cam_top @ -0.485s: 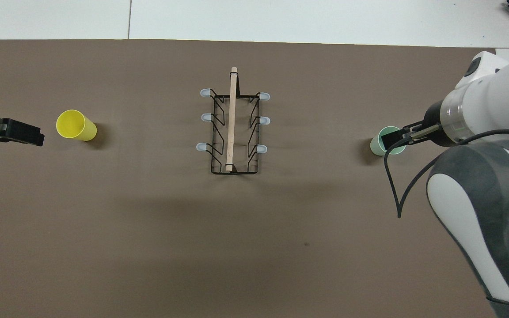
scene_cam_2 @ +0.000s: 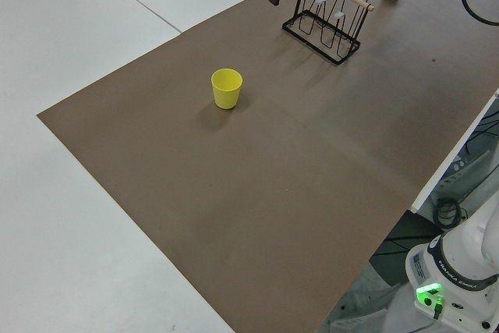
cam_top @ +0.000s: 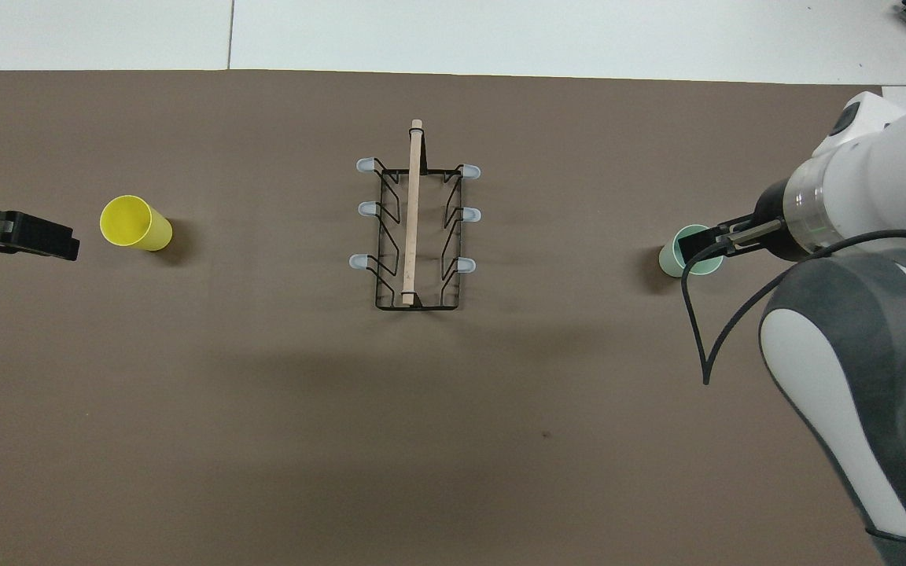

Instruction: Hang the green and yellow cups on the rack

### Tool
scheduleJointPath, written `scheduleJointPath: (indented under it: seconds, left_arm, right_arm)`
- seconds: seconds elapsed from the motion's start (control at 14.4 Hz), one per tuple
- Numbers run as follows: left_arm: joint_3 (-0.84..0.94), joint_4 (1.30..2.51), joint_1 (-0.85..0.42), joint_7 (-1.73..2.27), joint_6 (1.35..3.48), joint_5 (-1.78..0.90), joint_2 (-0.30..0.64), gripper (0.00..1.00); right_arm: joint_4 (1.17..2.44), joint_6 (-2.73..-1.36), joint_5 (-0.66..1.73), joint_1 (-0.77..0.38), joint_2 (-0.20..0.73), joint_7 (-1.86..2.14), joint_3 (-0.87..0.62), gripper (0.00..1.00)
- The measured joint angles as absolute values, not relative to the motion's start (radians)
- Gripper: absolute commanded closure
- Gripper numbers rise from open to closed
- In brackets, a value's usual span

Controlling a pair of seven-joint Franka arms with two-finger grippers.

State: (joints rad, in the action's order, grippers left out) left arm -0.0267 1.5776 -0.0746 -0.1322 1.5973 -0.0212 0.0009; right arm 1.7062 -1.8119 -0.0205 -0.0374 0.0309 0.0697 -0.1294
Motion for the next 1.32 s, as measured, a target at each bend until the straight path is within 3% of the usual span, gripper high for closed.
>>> scheduleJointPath:
  seconds: [0.42, 0.69, 0.97, 1.32]
  left_arm:
    - [-0.033, 1.578, -0.073, -0.132, 1.591, -0.022, 0.0, 0.0]
    - [-0.047, 1.571, -0.065, -0.107, 1.569, -0.043, 0.017, 0.0]
    - [-0.065, 1.47, -0.057, -0.051, 1.555, -0.061, 0.128, 0.0]
    - [-0.132, 1.307, -0.056, 0.07, 1.554, -0.104, 0.313, 0.0]
  right_arm:
    - [1.708, -1.856, -0.033, -0.037, 0.05, 0.07, -0.129, 0.0]
    - [1.673, -1.835, -0.223, -0.105, 0.143, 0.119, -0.135, 0.0]
    - [1.651, -1.822, -0.382, -0.173, 0.226, 0.335, -0.138, 0.0]
    - [1.639, -1.741, -0.449, -0.172, 0.235, 0.616, -0.133, 0.0]
